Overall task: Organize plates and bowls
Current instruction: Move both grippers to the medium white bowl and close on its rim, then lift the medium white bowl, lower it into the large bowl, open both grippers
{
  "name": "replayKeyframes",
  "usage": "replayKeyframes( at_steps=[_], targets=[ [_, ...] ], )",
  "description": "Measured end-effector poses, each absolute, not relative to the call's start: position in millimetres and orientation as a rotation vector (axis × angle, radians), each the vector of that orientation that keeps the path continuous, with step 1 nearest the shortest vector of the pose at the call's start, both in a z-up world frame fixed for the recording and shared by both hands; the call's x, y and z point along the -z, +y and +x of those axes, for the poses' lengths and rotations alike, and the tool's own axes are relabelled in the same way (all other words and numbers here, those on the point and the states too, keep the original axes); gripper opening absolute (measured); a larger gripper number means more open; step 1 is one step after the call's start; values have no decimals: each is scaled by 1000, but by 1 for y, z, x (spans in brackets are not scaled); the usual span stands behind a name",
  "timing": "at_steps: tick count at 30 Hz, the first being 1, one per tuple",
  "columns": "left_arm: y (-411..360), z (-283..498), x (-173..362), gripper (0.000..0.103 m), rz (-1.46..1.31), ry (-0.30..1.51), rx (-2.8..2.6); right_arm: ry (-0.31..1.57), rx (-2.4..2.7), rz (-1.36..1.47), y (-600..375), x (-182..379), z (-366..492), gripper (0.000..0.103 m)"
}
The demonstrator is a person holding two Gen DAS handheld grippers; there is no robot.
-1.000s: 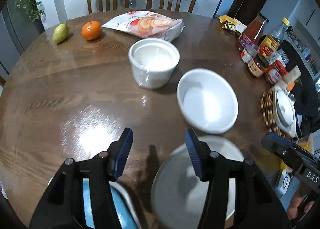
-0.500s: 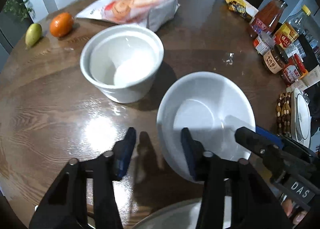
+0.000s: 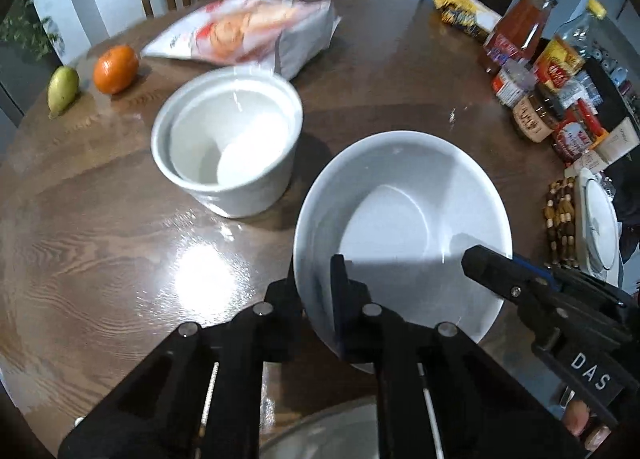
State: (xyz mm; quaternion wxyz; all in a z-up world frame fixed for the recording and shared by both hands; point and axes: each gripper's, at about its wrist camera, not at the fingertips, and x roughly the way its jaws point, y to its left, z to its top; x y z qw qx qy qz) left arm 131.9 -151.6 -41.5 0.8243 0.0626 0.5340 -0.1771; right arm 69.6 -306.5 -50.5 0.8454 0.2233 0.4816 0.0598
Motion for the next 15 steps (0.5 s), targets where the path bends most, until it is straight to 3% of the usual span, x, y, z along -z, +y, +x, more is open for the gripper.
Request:
replayKeyframes(
  at_steps=[7,15],
  targets=[
    [-142,103,-3,11,145,1008,407,901,-123,450,-301,7,37,11],
    [-132,61,-12,11,160,984,440,883,-129,457,-287,-11,-9,11]
  ],
)
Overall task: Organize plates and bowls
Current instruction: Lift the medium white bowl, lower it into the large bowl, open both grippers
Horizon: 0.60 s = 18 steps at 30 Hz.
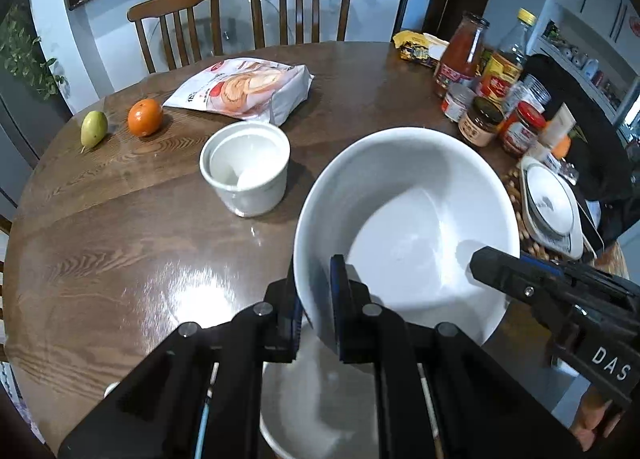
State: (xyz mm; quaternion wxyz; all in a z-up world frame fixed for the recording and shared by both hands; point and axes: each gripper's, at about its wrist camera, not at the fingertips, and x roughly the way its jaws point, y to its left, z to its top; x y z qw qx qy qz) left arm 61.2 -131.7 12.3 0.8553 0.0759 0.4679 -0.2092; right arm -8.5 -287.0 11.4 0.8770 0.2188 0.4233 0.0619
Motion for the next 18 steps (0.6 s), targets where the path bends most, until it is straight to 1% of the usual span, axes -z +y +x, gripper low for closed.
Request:
replayKeyframes(
  at_steps=[9,18],
  targets=[
    [-114,30,5,10,185,1031,443,999,-164,450,-262,10,-40,11],
    [-108,12,27,11,206,1102,452,1061,-162,435,-252,23,-54,11]
  ],
)
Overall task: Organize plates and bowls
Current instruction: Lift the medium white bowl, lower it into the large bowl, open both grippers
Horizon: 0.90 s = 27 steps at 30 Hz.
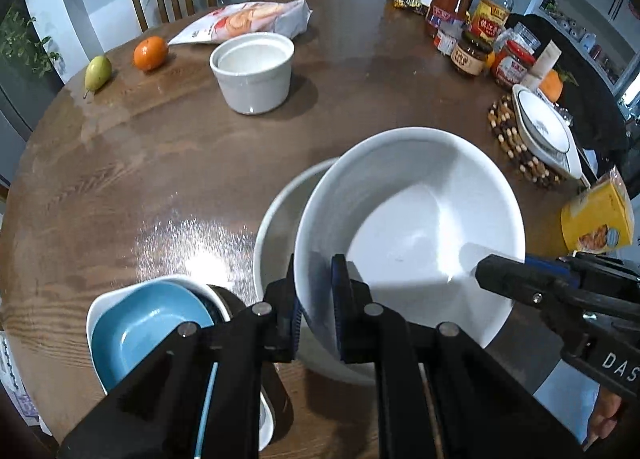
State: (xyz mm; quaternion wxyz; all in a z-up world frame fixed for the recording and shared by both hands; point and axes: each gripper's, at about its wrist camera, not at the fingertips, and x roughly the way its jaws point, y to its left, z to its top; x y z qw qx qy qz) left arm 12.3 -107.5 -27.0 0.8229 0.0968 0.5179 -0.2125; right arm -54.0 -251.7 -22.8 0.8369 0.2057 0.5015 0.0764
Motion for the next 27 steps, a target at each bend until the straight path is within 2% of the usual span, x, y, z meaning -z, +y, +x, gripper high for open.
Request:
replayKeyframes(
  at_steps=[10,22,25,27],
  targets=[
    [-110,13,45,17,245,1129,433,1100,-137,365,-239,33,-52,12],
    [-109,17,43,17,219,1146,414,1094,-110,332,-236,30,-52,12],
    [-106,16,39,26,203,1130,414,1086,-103,327,-236,27,-53,12],
    [-104,15,36,28,197,1122,415,1080,-99,323,-237,25,-54,12]
  ],
)
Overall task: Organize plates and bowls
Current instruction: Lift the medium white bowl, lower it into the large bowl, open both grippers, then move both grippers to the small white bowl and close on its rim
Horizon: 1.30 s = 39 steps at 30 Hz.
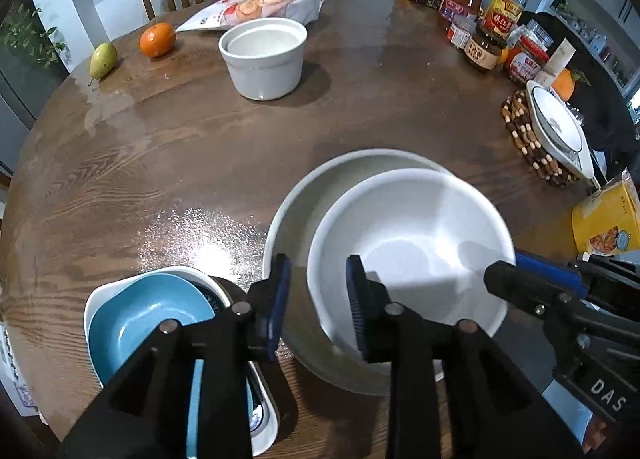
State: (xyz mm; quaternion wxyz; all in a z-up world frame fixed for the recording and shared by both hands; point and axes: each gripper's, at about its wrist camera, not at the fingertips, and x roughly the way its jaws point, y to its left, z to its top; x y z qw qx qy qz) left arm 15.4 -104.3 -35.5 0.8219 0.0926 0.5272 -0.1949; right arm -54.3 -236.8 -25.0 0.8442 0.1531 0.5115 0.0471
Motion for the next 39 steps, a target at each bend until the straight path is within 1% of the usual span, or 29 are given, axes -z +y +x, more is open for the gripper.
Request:
replayKeyframes(
  at_steps=[2,5,6,7,9,11,15,17,19,21,22,24,28,30,31,32,34,36,39],
  targets=[
    [-103,15,33,34,181,1119,418,1072,-86,316,-239,22,-55,13],
    [-99,15,25,46,160,1099,414,1061,-70,332,-246,17,-56,19],
    [-98,15,22,54,155,1085,407,1056,-64,334,-248,16,-56,22],
    [-95,15,17,57,143,1068,403,1049,-59,339,-250,14,-56,24],
    [-92,17,12,58,122,1055,403,1033,-52,352,-254,10,-57,35],
    [-89,20,8,59,108,1047,396,1019,-41,365,-257,7,-56,41],
    [-83,22,4,61,102,1034,375,1002,-43,384,-261,2,-55,41],
    [-83,23,3,65,108,1030,363,999,-50,392,-261,1,-55,42],
    [-83,23,2,74,117,1024,353,997,-61,398,-261,-1,-53,43],
    [-83,24,1,79,121,1020,348,993,-67,400,-260,-3,-52,48],
    [-83,24,0,81,124,1019,346,990,-67,399,-260,-4,-51,49],
    [-83,26,-1,84,130,1017,340,982,-69,400,-261,-8,-49,50],
    [-81,32,-4,86,119,1013,340,962,-80,405,-263,-17,-45,51],
    [-81,35,-7,87,108,1006,335,954,-79,393,-263,-22,-42,57],
    [-81,37,-8,88,102,1002,334,951,-80,385,-264,-24,-40,58],
    [-81,39,-10,90,97,999,332,947,-87,379,-264,-26,-37,58],
    [-82,44,-14,99,90,988,331,940,-99,377,-264,-29,-33,59],
    [-83,48,-18,101,95,968,319,936,-91,375,-265,-31,-28,59],
    [-83,59,-23,102,94,955,308,936,-77,382,-269,-34,-17,59]
  ],
)
